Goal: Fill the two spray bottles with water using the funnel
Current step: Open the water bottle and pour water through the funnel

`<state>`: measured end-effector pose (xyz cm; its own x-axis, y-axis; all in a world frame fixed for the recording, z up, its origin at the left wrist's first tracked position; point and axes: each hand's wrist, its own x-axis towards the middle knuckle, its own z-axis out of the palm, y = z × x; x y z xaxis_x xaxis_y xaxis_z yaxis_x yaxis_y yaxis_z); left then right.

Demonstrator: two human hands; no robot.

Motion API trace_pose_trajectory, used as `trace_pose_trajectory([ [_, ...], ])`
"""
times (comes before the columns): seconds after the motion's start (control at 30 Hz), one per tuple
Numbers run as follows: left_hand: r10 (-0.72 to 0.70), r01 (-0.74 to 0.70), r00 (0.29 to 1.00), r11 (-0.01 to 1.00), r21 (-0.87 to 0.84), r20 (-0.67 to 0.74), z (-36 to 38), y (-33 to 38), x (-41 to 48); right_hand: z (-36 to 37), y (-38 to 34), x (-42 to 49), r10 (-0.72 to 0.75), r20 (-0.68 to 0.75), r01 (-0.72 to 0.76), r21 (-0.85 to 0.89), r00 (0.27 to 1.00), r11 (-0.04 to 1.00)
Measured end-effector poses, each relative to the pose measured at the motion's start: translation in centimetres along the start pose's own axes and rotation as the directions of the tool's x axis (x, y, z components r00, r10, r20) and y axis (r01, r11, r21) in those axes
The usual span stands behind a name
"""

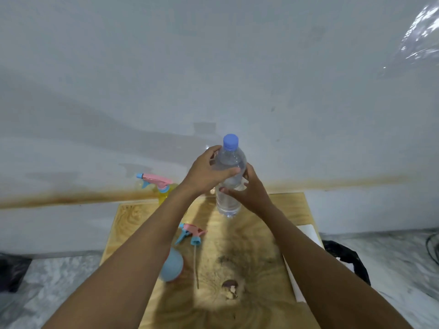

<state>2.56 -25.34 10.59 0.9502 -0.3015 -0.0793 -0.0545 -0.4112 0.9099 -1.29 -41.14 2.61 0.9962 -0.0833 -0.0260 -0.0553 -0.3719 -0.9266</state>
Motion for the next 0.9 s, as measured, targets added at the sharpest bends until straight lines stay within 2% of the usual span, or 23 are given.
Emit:
trace_pose_trajectory([
  [0.4,0.102,-0.104,0.994,0.993,0.059,0.033,1.0,1.1,-2.9,-0.2,0.1,-2.9,0.009,-0.130,-0.016,-0.052,0.991,0.999],
  [0.67,0.110,-0.112,0.992,0.993,0.038,0.056,1.6,1.0,-8.8,-0.4,-0.5,-9.4,0.071,-0.079,-0.074,-0.042,0.994,0.996],
  [0.9,0.081,-0.081,0.997,0.997,-0.015,0.016,2.3,-0.2,-12.4,0.5,-0.9,-12.6,0.090,-0.038,-0.090,-0.020,0.995,0.996],
])
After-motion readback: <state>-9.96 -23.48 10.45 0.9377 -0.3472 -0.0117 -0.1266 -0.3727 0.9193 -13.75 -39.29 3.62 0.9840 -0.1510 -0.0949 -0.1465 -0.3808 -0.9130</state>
